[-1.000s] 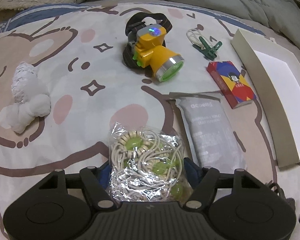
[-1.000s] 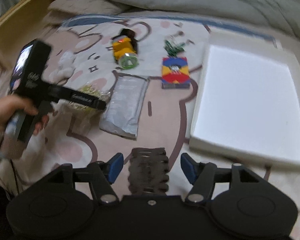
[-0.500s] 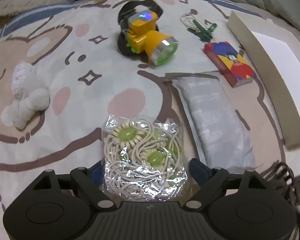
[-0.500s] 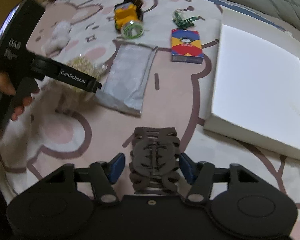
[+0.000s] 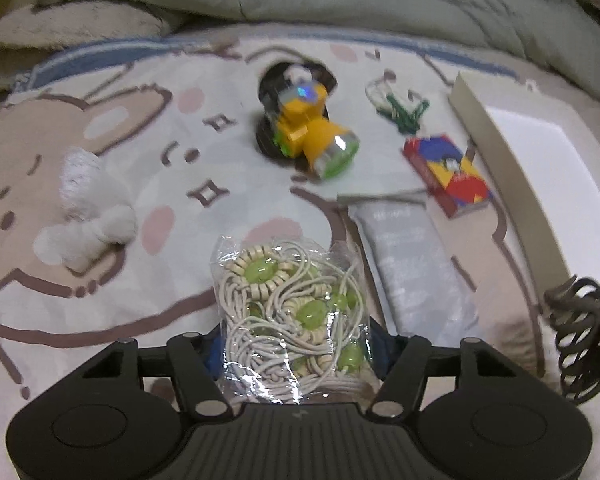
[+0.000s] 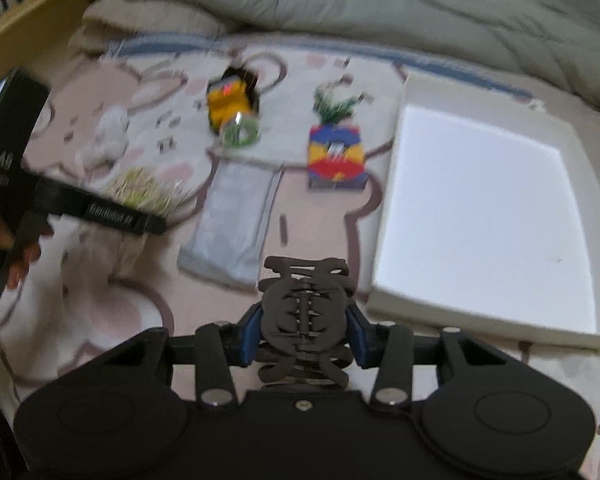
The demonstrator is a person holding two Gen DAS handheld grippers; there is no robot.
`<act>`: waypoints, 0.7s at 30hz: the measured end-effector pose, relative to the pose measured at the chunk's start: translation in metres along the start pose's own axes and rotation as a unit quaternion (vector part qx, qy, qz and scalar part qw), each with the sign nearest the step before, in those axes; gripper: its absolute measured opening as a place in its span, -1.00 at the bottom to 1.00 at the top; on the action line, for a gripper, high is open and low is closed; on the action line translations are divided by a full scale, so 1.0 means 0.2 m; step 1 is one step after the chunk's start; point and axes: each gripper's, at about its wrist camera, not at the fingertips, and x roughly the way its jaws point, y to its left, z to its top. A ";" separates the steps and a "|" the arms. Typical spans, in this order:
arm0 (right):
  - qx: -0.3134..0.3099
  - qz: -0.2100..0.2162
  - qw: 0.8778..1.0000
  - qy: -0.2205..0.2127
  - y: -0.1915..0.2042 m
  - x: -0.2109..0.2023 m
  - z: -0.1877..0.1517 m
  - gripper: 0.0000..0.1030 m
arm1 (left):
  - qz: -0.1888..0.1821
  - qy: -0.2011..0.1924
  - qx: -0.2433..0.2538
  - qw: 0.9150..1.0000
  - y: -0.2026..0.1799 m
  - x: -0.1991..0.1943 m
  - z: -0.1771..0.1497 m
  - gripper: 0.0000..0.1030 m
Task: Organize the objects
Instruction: 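Lift and carry the coil and bead bag toward the white box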
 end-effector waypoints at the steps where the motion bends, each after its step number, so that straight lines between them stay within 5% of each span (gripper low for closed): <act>1: 0.006 -0.002 1.000 -0.011 -0.01 -0.03 0.01 -0.12 | 0.000 -0.008 -0.004 1.000 0.01 -0.03 0.00 0.26; 21: 0.071 -0.023 0.986 -0.150 -0.02 -0.31 0.14 -0.12 | -0.006 -0.176 -0.004 0.984 -0.03 -0.52 -0.03 0.26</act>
